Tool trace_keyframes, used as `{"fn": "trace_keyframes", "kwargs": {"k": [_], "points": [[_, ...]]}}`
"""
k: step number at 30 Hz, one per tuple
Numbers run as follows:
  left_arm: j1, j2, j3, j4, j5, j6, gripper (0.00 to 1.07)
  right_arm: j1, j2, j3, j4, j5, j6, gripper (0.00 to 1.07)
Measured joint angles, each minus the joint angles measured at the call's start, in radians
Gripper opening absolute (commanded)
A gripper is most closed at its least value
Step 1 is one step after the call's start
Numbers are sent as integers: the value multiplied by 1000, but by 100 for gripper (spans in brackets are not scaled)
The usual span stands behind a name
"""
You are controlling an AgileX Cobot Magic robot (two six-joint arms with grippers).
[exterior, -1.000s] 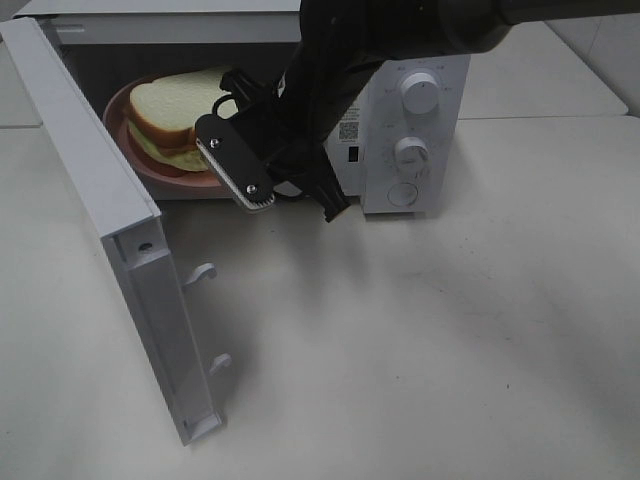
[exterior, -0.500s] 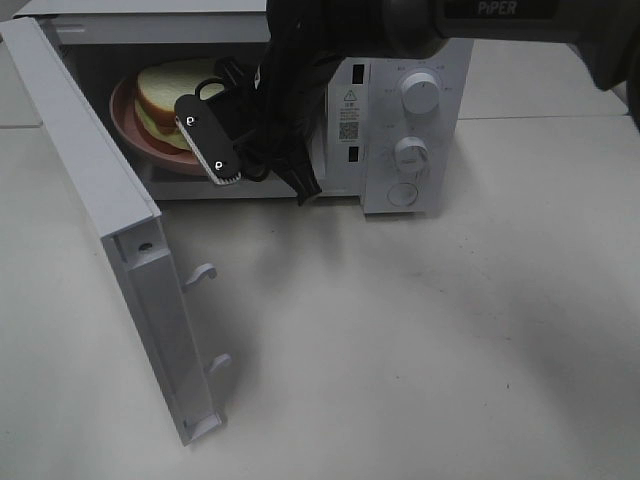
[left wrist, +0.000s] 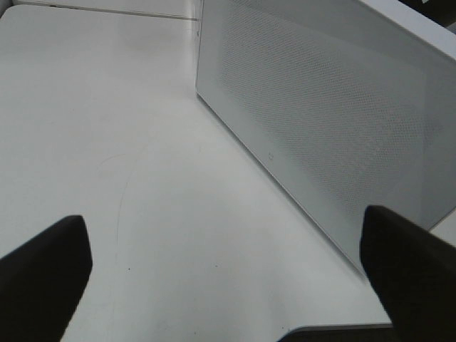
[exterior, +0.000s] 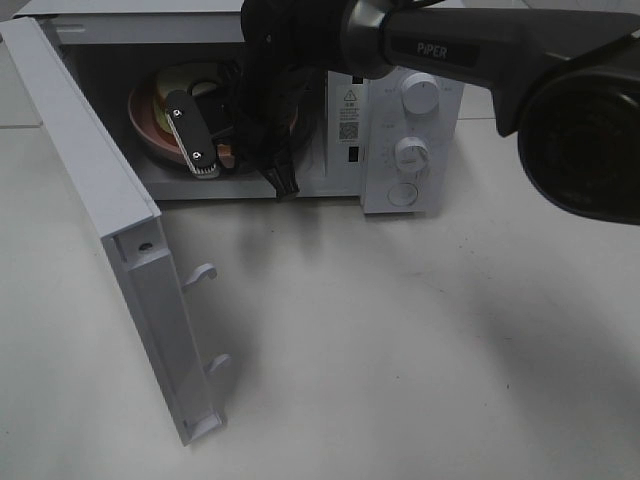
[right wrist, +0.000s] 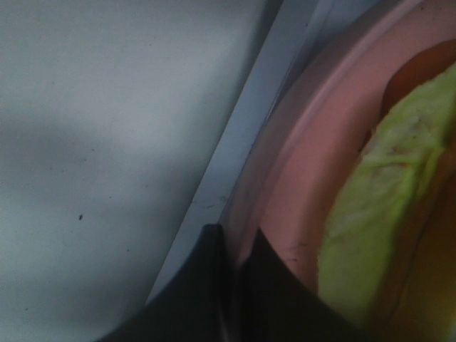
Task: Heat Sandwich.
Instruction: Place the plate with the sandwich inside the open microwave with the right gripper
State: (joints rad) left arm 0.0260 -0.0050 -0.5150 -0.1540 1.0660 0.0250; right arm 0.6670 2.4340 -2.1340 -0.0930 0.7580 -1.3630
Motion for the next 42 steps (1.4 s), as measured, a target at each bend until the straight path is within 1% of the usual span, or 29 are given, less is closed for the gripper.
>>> {"fn": "trace_keyframes", "kwargs": {"k": [1, 3, 6, 13, 16, 17, 18, 20, 21, 22, 23, 24, 25, 26, 27, 28, 29, 30, 31, 32, 33, 34, 35, 36, 37, 38, 40, 42], "points": [[0, 0, 0, 0, 0, 0, 97, 0, 18, -30, -5, 2, 16, 0], [0, 0, 0, 0, 0, 0, 97, 0, 25, -40, -10, 3, 25, 0], [0, 0, 0, 0, 0, 0, 97, 0, 52, -85, -14, 5, 48, 0], [0, 0, 0, 0, 0, 0, 97, 0, 64, -95, -16, 4, 48, 1], [0, 0, 0, 0, 0, 0, 97, 0, 66, -95, -16, 3, 48, 7], [0, 0, 0, 0, 0, 0, 97, 0, 66, -95, -16, 3, 48, 7], [0, 0, 0, 0, 0, 0, 97, 0, 67, -95, -16, 3, 48, 9], [0, 0, 0, 0, 0, 0, 97, 0, 72, -95, -19, -1, 48, 20], [0, 0, 0, 0, 0, 0, 97, 0, 72, -95, -19, -1, 48, 20], [0, 0, 0, 0, 0, 0, 97, 0, 73, -95, -19, -2, 49, 25], [0, 0, 0, 0, 0, 0, 97, 0, 73, -95, -21, -8, 64, 35], [0, 0, 0, 0, 0, 0, 97, 0, 73, -95, -22, -11, 75, 40], [0, 0, 0, 0, 0, 0, 97, 0, 73, -95, -22, -11, 75, 40], [0, 0, 0, 0, 0, 0, 97, 0, 73, -95, -23, -16, 85, 45], [0, 0, 0, 0, 0, 0, 97, 0, 73, -96, -27, -23, 109, 54], [0, 0, 0, 0, 0, 0, 97, 0, 73, -96, -28, -23, 119, 59], [0, 0, 0, 0, 0, 0, 97, 0, 73, -94, -29, -23, 130, 62], [0, 0, 0, 0, 0, 0, 97, 0, 73, -94, -29, -23, 130, 62], [0, 0, 0, 0, 0, 0, 97, 0, 69, -86, -29, -25, 138, 67], [0, 0, 0, 0, 0, 0, 97, 0, 54, -56, -29, -33, 152, 75], [0, 0, 0, 0, 0, 0, 97, 0, 44, -33, -29, -47, 154, 78], [0, 0, 0, 0, 0, 0, 97, 0, 33, -13, -29, -61, 154, 81], [0, 0, 0, 0, 0, 0, 97, 0, 33, -13, -29, -61, 154, 81], [0, 0, 0, 0, 0, 0, 97, 0, 4, 41, -29, -89, 155, 83], [0, 0, 0, 0, 0, 0, 97, 0, -10, 69, -29, -106, 155, 86], [0, 0, 0, 0, 0, 0, 97, 0, -30, 96, -29, -118, 155, 86], [0, 0, 0, 0, 0, 0, 97, 0, -41, 116, -29, -133, 155, 85], [0, 0, 0, 0, 0, 0, 97, -1, -82, 180, -29, -160, 156, 85]]}}
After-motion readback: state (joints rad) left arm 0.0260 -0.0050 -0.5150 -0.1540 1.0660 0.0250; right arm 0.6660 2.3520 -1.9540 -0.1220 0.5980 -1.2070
